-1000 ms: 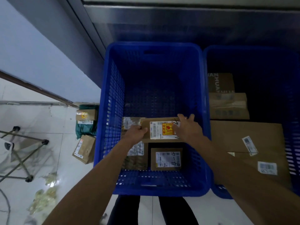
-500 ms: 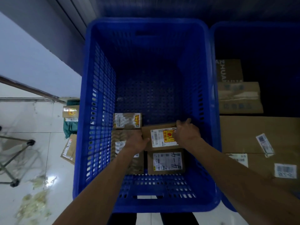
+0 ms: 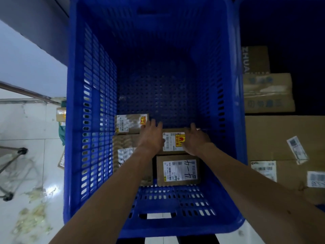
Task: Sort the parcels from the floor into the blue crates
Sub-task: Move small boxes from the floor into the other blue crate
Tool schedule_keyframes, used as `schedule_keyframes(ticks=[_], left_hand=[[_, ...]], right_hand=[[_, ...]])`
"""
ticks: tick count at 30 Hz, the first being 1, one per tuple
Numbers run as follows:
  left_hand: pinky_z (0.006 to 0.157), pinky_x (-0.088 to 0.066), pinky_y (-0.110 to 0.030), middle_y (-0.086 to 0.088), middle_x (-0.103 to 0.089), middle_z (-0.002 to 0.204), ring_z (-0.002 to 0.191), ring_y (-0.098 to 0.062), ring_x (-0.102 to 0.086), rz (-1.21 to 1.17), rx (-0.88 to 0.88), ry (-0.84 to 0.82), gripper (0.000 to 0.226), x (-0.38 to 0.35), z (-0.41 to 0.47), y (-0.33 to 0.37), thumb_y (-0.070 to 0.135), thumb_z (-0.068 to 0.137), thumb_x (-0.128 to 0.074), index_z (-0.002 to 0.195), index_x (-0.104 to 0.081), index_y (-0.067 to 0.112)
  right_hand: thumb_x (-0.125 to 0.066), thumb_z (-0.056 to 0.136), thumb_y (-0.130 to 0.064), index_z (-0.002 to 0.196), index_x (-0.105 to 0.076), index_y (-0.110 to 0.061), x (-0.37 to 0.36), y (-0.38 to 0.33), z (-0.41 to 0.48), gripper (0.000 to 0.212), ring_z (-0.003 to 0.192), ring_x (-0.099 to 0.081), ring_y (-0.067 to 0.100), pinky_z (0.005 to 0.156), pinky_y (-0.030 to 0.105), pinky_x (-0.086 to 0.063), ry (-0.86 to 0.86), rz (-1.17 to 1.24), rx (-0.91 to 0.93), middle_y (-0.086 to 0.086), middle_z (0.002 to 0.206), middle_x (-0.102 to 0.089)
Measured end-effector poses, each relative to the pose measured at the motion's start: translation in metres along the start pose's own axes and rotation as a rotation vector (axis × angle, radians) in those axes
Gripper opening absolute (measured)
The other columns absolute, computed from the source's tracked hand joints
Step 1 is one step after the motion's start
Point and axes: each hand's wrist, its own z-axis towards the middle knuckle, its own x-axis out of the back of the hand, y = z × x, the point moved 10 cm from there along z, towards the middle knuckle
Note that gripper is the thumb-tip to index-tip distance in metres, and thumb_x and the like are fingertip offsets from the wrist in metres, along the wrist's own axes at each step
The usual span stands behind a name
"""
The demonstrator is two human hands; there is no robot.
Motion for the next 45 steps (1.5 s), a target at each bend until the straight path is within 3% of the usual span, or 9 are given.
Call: schedule_keyframes(ticks=[10, 18, 22, 27, 30, 33, 36, 40, 45], left_hand=[[0.099, -0.046, -0.045, -0.011, -0.054, 0.136, 0.122, -0.029, -0.054, -0.070, -0.071, -0.121, 0.050, -0.012, -0.002, 0.000, 0.037, 0.097, -0.056, 0.142, -0.045, 0.018], [0.097, -0.049, -0.044, -0.011, -0.055, 0.137, 0.121, -0.030, -0.056, -0.154, -0.074, -0.178, 0.055, 0.036, -0.054, 0.018, 0.034, 0.097, -0.056, 0.147, -0.039, 0.019], [0.087, -0.049, -0.041, -0.017, -0.060, 0.130, 0.112, -0.036, -0.061, -0.182, -0.060, -0.215, 0.052, 0.070, -0.102, 0.034, 0.028, 0.101, -0.050, 0.148, -0.035, 0.012], [0.073, -0.048, -0.030, -0.010, -0.065, 0.123, 0.098, -0.026, -0.063, -0.446, 0.076, -0.242, 0.054, 0.109, -0.159, 0.039, 0.044, 0.095, -0.049, 0.142, -0.043, 0.019], [0.067, -0.043, -0.031, -0.015, -0.066, 0.116, 0.096, -0.031, -0.064, -0.522, 0.111, -0.199, 0.041, 0.144, -0.192, 0.042, 0.032, 0.099, -0.048, 0.134, -0.048, 0.010], [0.070, -0.043, -0.031, -0.015, -0.064, 0.123, 0.102, -0.032, -0.063, -0.544, 0.150, -0.137, 0.044, 0.178, -0.220, 0.036, 0.029, 0.100, -0.049, 0.140, -0.046, 0.010], [0.076, -0.043, -0.031, -0.013, -0.060, 0.129, 0.108, -0.031, -0.061, -0.578, 0.160, -0.066, 0.045, 0.207, -0.244, 0.026, 0.027, 0.100, -0.051, 0.142, -0.046, 0.009], [0.086, -0.047, -0.035, -0.011, -0.059, 0.133, 0.115, -0.032, -0.058, -0.528, 0.173, 0.044, 0.038, 0.247, -0.275, 0.003, 0.027, 0.099, -0.051, 0.135, -0.055, 0.014], [0.095, -0.045, -0.036, -0.013, -0.059, 0.134, 0.119, -0.033, -0.056, -0.451, 0.173, 0.119, 0.036, 0.285, -0.306, -0.038, 0.025, 0.100, -0.047, 0.133, -0.058, 0.014]], right_hand=[[-0.051, 0.099, -0.034, 0.154, -0.023, -0.011, 0.000, 0.004, -0.008, 0.066, 0.133, -0.039, 0.038, 0.101, 0.044, -0.045, -0.081, 0.101, -0.068, 0.016, 0.156, -0.018], [-0.045, 0.102, -0.032, 0.155, -0.023, -0.006, 0.034, -0.007, -0.073, 0.063, 0.133, -0.043, 0.036, 0.096, 0.039, -0.042, -0.078, 0.195, -0.005, 0.018, 0.158, -0.026], [-0.044, 0.104, -0.039, 0.150, -0.032, -0.006, 0.050, -0.009, -0.122, 0.057, 0.124, -0.051, 0.033, 0.083, 0.034, -0.041, -0.066, 0.227, 0.042, 0.017, 0.147, -0.041], [-0.045, 0.101, -0.043, 0.151, -0.029, -0.007, 0.053, -0.003, -0.189, 0.064, 0.126, -0.051, 0.036, 0.093, 0.039, -0.048, -0.160, 0.231, 0.038, 0.019, 0.152, -0.037], [-0.045, 0.099, -0.046, 0.148, -0.033, -0.007, 0.063, -0.002, -0.221, 0.064, 0.121, -0.056, 0.036, 0.093, 0.040, -0.051, -0.122, 0.216, 0.064, 0.018, 0.146, -0.044], [-0.045, 0.100, -0.044, 0.134, -0.048, -0.008, 0.083, -0.011, -0.251, 0.050, 0.101, -0.061, 0.028, 0.080, 0.038, -0.051, -0.078, 0.224, 0.129, 0.012, 0.121, -0.060], [-0.045, 0.102, -0.039, 0.119, -0.056, -0.007, 0.107, -0.021, -0.272, 0.038, 0.093, -0.061, 0.024, 0.077, 0.035, -0.049, -0.015, 0.208, 0.181, 0.010, 0.111, -0.064], [-0.047, 0.102, -0.037, 0.102, -0.052, -0.012, 0.138, -0.040, -0.297, 0.025, 0.090, -0.056, 0.022, 0.078, 0.036, -0.046, 0.094, 0.186, 0.255, 0.007, 0.104, -0.058], [-0.044, 0.103, -0.036, 0.121, -0.053, -0.005, 0.175, -0.085, -0.320, 0.036, 0.093, -0.051, 0.026, 0.076, 0.034, -0.041, 0.219, 0.186, 0.313, 0.014, 0.121, -0.051]])
